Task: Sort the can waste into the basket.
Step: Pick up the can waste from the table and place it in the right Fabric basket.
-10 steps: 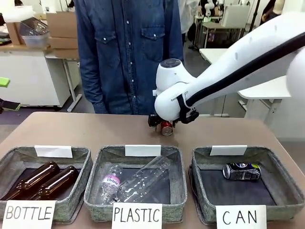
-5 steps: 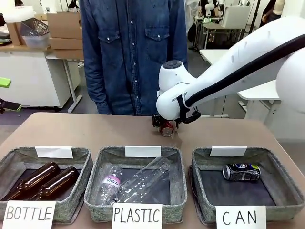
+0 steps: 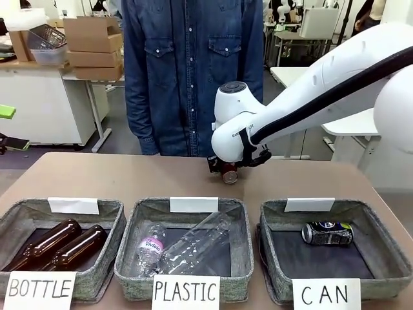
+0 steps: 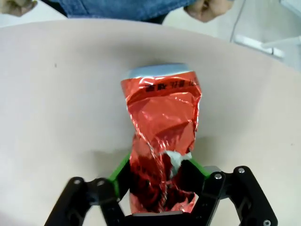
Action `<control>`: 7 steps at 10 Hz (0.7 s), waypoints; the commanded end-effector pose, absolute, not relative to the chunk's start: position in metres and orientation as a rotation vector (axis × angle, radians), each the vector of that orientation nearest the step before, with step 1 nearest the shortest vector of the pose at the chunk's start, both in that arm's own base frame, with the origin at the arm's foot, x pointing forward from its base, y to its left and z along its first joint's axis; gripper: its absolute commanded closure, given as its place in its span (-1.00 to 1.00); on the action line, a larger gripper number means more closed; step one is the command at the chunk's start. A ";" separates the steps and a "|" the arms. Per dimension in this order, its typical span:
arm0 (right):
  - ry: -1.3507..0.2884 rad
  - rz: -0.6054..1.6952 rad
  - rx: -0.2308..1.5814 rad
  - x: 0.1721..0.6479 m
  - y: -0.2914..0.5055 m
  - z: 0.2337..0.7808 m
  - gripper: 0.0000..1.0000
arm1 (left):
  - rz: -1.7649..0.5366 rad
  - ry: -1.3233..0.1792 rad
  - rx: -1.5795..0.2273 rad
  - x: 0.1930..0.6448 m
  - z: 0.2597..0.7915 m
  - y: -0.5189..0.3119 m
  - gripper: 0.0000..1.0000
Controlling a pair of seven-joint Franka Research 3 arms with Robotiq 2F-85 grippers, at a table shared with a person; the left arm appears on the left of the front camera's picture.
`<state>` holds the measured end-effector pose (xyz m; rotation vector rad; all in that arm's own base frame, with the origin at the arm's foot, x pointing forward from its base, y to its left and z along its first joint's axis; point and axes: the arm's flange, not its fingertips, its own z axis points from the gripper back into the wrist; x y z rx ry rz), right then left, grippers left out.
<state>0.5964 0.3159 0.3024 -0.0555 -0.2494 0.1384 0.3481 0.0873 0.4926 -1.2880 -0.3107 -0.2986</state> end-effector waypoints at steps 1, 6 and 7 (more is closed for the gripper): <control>-0.256 0.127 -0.045 0.594 0.314 0.303 1.00 | -0.317 -0.314 -1.287 0.346 0.494 0.088 -1.00; -0.251 0.120 -0.039 0.593 0.313 0.305 1.00 | -0.317 -0.314 -1.287 0.346 0.494 0.088 -1.00; -0.247 0.125 -0.026 0.592 0.311 0.311 1.00 | -0.317 -0.314 -1.287 0.346 0.494 0.088 -1.00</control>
